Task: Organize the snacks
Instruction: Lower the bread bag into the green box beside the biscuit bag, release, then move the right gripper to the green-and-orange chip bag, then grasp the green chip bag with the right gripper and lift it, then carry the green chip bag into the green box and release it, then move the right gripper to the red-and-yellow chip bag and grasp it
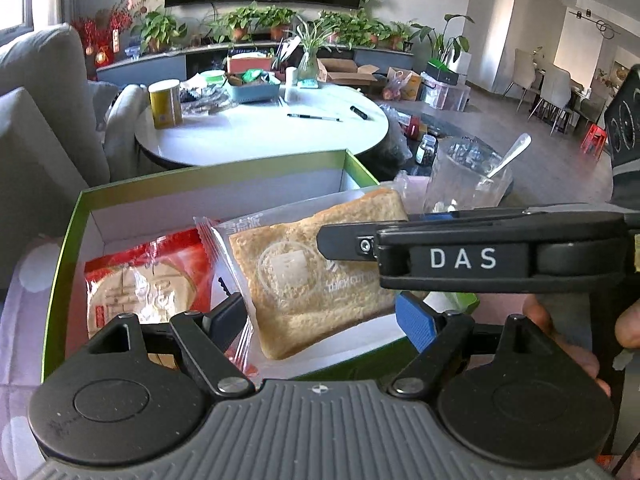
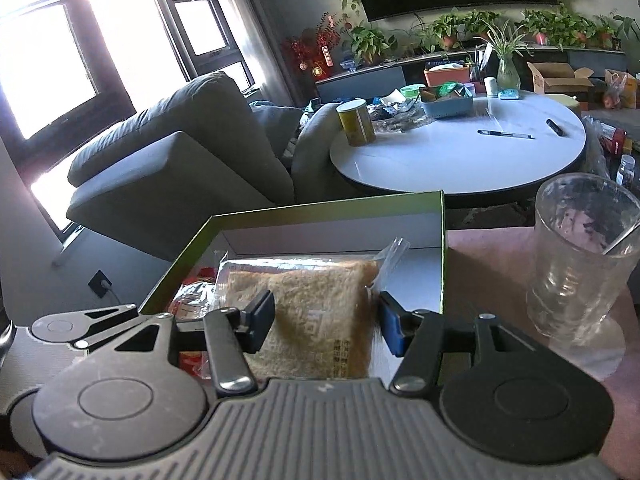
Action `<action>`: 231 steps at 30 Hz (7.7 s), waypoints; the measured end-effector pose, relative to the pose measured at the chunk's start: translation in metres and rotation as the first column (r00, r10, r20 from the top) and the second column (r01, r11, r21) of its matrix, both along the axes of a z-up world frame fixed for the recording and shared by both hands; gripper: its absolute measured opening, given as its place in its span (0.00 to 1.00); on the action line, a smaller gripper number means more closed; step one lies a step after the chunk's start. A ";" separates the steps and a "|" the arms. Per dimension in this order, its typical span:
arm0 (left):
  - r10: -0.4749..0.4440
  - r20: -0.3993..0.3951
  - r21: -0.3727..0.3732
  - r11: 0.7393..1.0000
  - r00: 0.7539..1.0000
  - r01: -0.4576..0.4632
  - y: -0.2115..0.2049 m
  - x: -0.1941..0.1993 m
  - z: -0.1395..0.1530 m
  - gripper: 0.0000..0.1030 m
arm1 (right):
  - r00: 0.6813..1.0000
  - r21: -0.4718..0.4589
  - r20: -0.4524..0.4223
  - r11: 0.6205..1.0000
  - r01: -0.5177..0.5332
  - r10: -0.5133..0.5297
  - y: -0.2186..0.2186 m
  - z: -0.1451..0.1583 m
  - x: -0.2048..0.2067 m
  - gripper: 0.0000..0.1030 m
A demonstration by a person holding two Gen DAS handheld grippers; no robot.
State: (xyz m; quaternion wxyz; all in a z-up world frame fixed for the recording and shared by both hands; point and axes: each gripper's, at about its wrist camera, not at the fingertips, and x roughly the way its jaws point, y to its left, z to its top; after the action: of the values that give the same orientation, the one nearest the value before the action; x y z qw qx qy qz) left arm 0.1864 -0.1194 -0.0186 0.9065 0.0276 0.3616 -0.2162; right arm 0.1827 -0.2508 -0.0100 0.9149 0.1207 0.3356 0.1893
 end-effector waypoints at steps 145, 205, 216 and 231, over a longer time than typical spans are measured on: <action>-0.055 0.158 -0.030 0.998 0.986 0.060 0.022 -0.060 0.052 0.66 | 0.999 -0.008 0.009 0.999 0.031 -0.031 0.013 0.053 -0.057 0.52; -0.017 0.131 0.011 1.000 0.991 0.015 0.068 -0.144 0.013 0.82 | 0.995 -0.148 0.018 0.984 -0.094 0.098 0.004 0.025 -0.160 0.63; 0.030 0.095 -0.021 0.999 0.995 -0.028 0.086 -0.175 0.002 0.83 | 0.994 -0.154 -0.021 0.983 -0.105 0.103 0.009 0.010 -0.195 0.64; 0.000 0.094 -0.012 1.000 0.996 0.002 0.076 -0.190 -0.001 0.83 | 0.984 -0.203 -0.085 0.969 0.137 -0.157 -0.050 -0.016 -0.192 0.70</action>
State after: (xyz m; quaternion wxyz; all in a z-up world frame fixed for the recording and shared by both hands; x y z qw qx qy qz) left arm -0.0033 -0.0435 -0.0194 0.9226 0.0324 0.3172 -0.2173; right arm -0.0097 -0.3008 -0.0263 0.9157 0.0638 0.3884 0.0805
